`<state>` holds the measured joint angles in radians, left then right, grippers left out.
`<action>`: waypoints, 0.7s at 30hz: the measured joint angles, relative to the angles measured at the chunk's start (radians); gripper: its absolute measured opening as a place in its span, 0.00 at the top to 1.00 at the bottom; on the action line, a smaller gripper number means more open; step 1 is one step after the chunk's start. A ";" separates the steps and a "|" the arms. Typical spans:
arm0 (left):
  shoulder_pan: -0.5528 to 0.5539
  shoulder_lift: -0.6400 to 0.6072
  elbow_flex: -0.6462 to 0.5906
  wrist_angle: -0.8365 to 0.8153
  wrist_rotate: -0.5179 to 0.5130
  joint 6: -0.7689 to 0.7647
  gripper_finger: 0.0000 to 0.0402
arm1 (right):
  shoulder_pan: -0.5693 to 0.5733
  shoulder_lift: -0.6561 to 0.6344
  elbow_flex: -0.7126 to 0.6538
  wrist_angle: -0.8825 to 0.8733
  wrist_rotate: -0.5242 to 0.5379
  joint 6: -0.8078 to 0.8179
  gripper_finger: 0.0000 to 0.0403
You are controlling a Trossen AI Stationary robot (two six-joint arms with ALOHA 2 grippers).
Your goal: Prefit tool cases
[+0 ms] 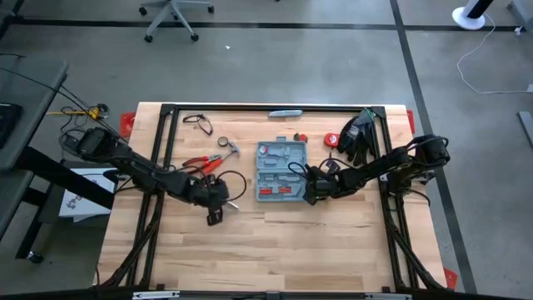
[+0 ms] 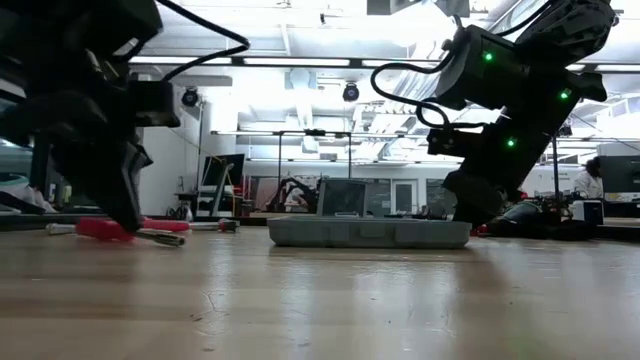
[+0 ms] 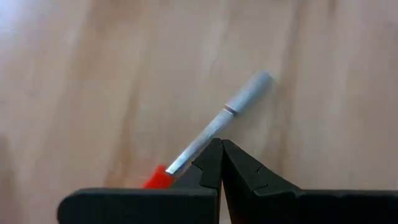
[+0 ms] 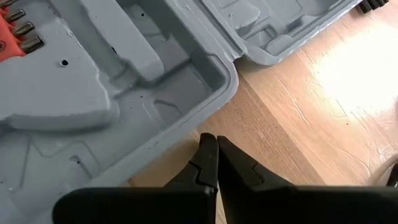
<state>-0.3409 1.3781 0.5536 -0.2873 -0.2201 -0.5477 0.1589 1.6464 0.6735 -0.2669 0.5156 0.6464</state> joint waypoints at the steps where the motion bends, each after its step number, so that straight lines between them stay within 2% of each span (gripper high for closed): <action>1: -0.006 0.000 0.000 0.000 0.009 -0.001 1.00 | 0.000 0.000 0.000 -0.001 0.000 0.000 1.00; 6: -0.016 0.000 0.000 0.007 0.010 -0.026 1.00 | 0.000 0.000 0.000 -0.001 0.000 0.000 1.00; 11: -0.012 0.007 0.000 0.012 -0.032 -0.043 1.00 | 0.000 0.000 -0.001 -0.002 0.000 0.000 1.00; 15: 0.012 0.064 0.000 0.042 -0.043 -0.045 1.00 | 0.000 0.000 -0.001 -0.001 -0.001 0.000 1.00; 21: 0.048 0.160 0.003 0.184 -0.059 0.018 1.00 | 0.000 0.000 -0.001 0.000 0.003 0.000 1.00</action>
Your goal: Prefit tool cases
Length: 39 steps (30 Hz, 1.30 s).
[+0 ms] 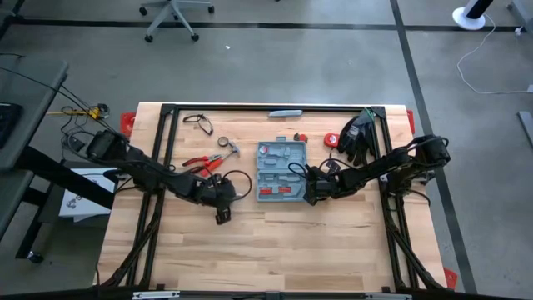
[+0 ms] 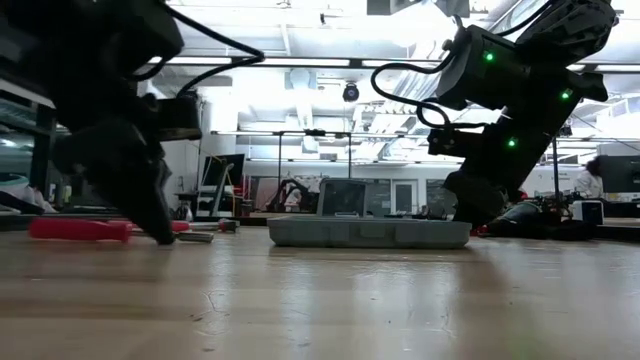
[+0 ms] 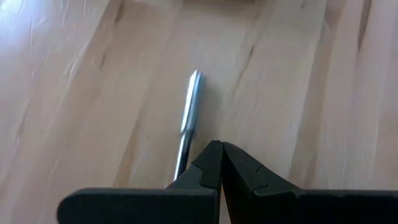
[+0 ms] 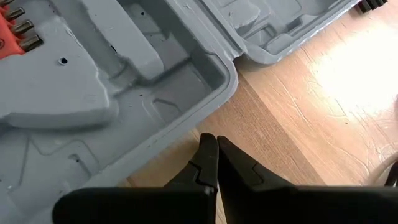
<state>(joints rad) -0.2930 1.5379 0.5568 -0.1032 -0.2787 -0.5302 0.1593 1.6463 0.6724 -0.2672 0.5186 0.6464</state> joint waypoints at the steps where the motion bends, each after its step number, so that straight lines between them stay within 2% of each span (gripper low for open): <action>1: 0.006 0.005 0.000 0.016 0.000 0.012 1.00 | 0.000 0.000 0.000 0.000 0.000 0.000 1.00; 7: 0.024 0.011 -0.002 0.083 0.003 0.074 1.00 | 0.000 0.000 0.000 0.001 0.001 0.000 1.00; 9: 0.025 0.003 0.016 0.053 0.011 0.087 1.00 | 0.000 0.000 0.000 0.001 0.001 0.000 1.00; 16: 0.005 -0.143 0.062 -0.193 0.003 0.064 1.00 | 0.005 0.000 0.000 0.001 0.004 -0.013 1.00; 22: -0.021 -0.290 0.061 -0.450 -0.012 -0.125 0.98 | 0.005 0.000 0.000 0.002 0.007 -0.019 1.00; 25: -0.053 -0.344 0.061 -0.533 -0.016 -0.232 0.92 | 0.005 0.000 0.000 0.002 0.014 -0.019 1.00; 29: -0.098 -0.352 0.060 -0.523 -0.022 -0.346 0.79 | 0.005 0.001 -0.001 0.000 0.026 -0.024 1.00; 34: -0.137 -0.292 0.060 -0.500 -0.026 -0.478 0.61 | 0.005 0.001 -0.001 0.000 0.029 -0.027 1.00; 39: -0.160 -0.163 0.060 -0.506 0.000 -0.549 0.48 | 0.005 0.001 -0.001 0.000 0.030 -0.038 1.00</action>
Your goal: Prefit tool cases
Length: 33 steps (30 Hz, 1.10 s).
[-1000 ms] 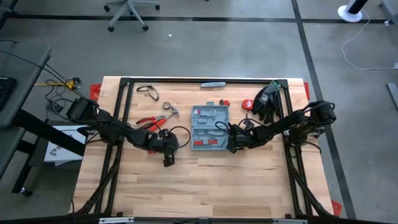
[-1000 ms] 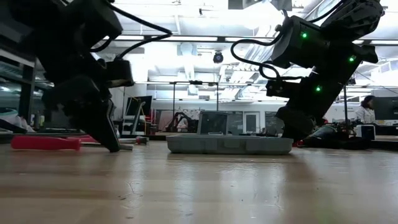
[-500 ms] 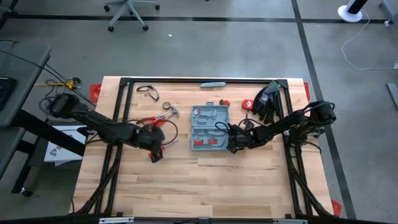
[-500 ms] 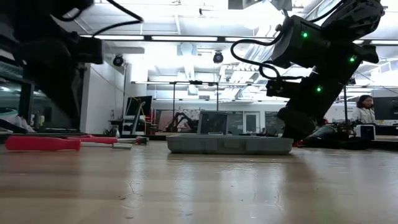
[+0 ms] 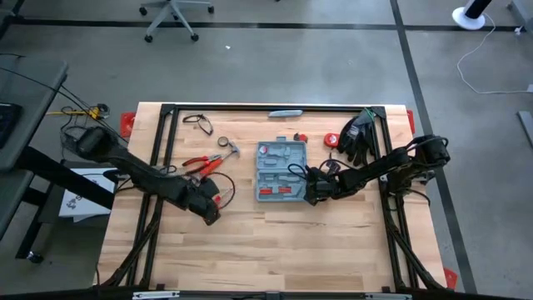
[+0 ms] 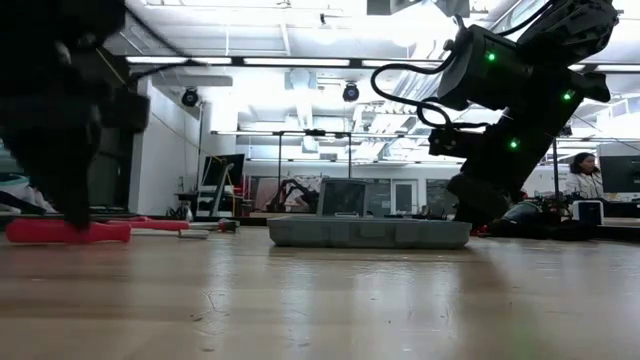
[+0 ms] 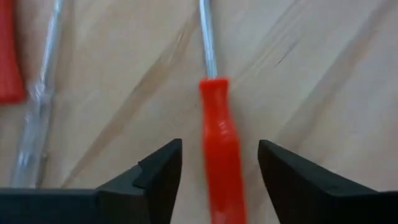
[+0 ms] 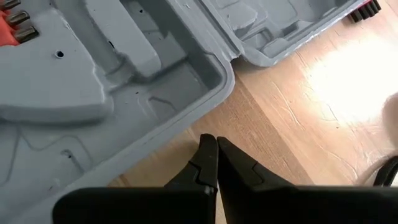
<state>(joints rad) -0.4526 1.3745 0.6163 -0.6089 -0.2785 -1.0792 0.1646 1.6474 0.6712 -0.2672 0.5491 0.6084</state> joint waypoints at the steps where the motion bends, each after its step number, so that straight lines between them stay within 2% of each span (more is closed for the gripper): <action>1: -0.003 0.031 0.000 0.001 0.001 -0.014 0.47 | 0.000 0.000 0.000 0.000 0.000 -0.004 1.00; 5: -0.013 0.142 0.012 0.001 -0.017 -0.057 0.46 | 0.000 0.000 0.000 0.001 0.000 -0.004 1.00; 8: -0.025 0.176 0.015 0.033 -0.063 -0.072 0.50 | 0.000 0.000 0.000 0.003 0.001 -0.004 1.00; 11: -0.040 0.170 0.013 0.051 -0.110 -0.048 0.63 | 0.000 0.000 0.000 0.006 0.004 -0.004 1.00; 14: -0.039 0.153 0.008 0.056 -0.115 -0.013 0.83 | 0.000 0.000 0.000 0.010 0.005 -0.002 1.00; 15: -0.036 0.152 0.007 0.051 -0.116 -0.004 0.85 | 0.000 0.000 0.000 0.011 0.005 0.003 1.00; 23: -0.035 0.132 0.008 0.036 -0.161 0.028 0.85 | 0.002 0.000 0.000 0.017 0.009 0.019 1.00; 28: -0.021 0.082 0.025 0.020 -0.215 0.099 0.85 | 0.017 -0.015 0.000 0.018 0.051 0.019 1.00; 33: 0.041 0.060 0.039 0.162 -0.242 0.287 0.85 | 0.020 -0.082 0.000 0.016 0.095 0.004 1.00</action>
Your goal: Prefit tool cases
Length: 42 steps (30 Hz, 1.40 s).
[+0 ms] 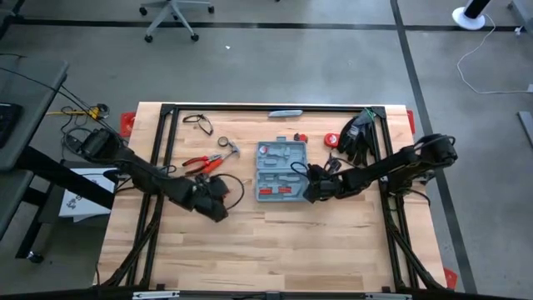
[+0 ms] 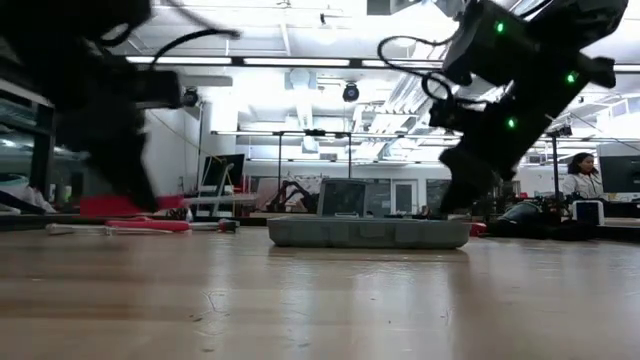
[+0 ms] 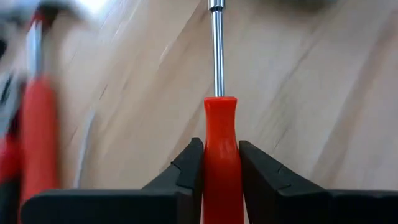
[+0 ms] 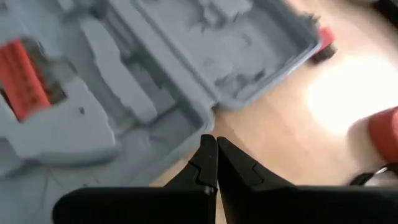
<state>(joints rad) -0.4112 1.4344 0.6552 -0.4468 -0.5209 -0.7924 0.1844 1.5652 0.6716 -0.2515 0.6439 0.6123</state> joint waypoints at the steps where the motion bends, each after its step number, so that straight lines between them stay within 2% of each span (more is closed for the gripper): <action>1: 0.018 0.001 0.000 0.063 0.006 0.062 0.85 | 0.000 -0.016 0.000 -0.001 0.007 -0.010 1.00; 8: 0.170 0.020 0.002 0.487 0.154 0.471 0.85 | 0.001 -0.113 0.000 -0.020 0.077 -0.037 1.00; 14: 0.293 0.060 0.012 0.685 0.315 0.631 0.85 | 0.016 -0.196 0.000 -0.021 0.177 -0.046 1.00; 18: 0.338 0.151 0.081 0.699 0.427 0.689 0.85 | 0.027 -0.253 0.000 -0.010 0.231 -0.072 1.00; 25: 0.348 0.359 0.237 0.686 0.554 0.764 0.85 | 0.025 -0.333 0.000 0.002 0.264 -0.139 1.00; 30: 0.348 0.454 0.313 0.583 0.563 0.776 0.85 | 0.025 -0.344 0.000 -0.005 0.264 -0.150 1.00; 37: 0.350 0.469 0.330 0.563 0.556 0.744 0.85 | 0.025 -0.341 0.000 -0.016 0.262 -0.142 1.00; 39: 0.350 0.464 0.329 0.555 0.549 0.744 0.80 | 0.025 -0.341 0.000 -0.016 0.259 -0.142 1.00; 42: 0.350 0.459 0.328 0.548 0.530 0.744 0.69 | 0.025 -0.341 0.000 -0.016 0.232 -0.142 1.00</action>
<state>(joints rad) -0.0615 1.8931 0.9833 0.1009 0.0089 -0.0488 0.2096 1.2243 0.6720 -0.2676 0.8754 0.4707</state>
